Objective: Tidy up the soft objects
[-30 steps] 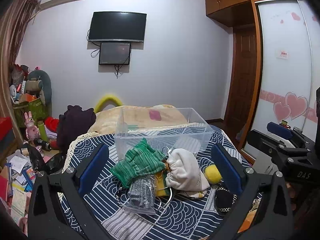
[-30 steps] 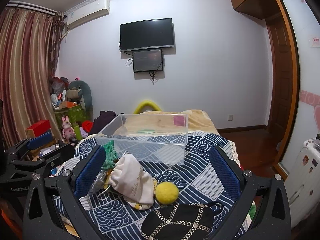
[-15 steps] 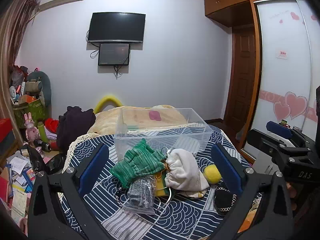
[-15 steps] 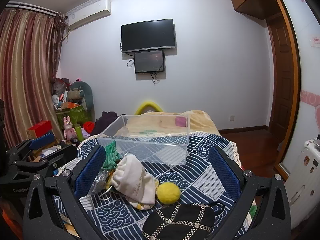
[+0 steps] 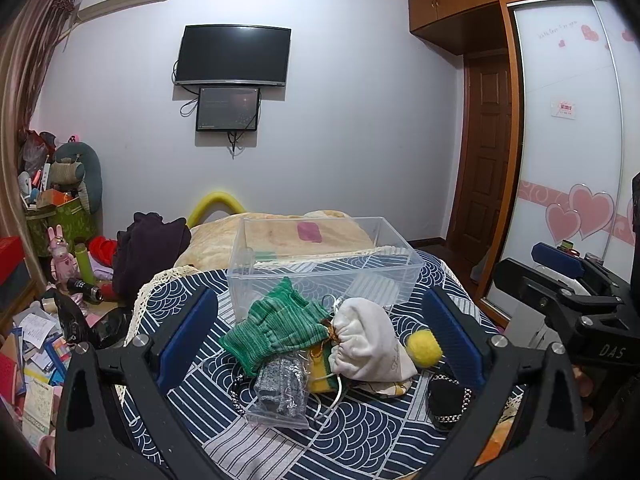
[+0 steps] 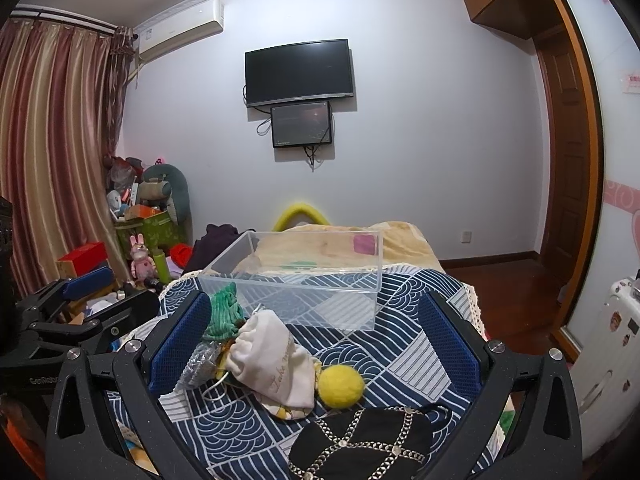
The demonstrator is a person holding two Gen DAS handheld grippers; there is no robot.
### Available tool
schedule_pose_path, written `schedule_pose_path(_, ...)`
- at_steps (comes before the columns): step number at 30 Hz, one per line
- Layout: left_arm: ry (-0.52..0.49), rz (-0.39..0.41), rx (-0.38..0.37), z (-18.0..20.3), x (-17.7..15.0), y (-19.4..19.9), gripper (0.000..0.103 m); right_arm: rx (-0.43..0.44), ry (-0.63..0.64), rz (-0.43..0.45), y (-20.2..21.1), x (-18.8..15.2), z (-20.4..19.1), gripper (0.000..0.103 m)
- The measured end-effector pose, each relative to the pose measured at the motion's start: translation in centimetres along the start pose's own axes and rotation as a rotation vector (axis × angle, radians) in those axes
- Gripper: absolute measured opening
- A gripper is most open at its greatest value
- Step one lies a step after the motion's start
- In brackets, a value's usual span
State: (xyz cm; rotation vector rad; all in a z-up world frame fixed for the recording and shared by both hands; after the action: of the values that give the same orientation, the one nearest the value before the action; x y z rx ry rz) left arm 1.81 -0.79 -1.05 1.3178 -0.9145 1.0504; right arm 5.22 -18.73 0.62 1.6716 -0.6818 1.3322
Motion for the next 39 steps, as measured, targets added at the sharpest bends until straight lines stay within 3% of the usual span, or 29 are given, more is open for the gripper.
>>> schedule_pose_path(26, 0.000, 0.007, -0.025, -0.1, -0.2, 0.3, 0.103, 0.014, -0.001, 0.003, 0.1, -0.1, -0.2, 0.103)
schedule_pose_path(33, -0.024, -0.090, -0.018, -1.1, -3.1, -1.3, 0.103, -0.012, -0.007, -0.089, -1.3, -2.0, 1.0, 0.103)
schedule_pose_path(39, -0.010, -0.239, 0.037, -2.7, -7.1, -3.7, 0.103, -0.042, -0.038, -0.260, -2.9, -6.0, 3.1, 0.103)
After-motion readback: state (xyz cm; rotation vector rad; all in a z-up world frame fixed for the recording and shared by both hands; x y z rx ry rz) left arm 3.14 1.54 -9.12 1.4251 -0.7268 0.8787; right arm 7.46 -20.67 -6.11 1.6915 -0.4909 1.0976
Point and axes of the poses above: each gripper's, at about its wrist camera, not at the fingertips, and y roughly against the way its jaws point, z to its right, x to its top, the point moved 3 cm from there along -y, roughly the way its jaws point, and after that the axes turned 2 degrees about x, right-handed, at the moved point
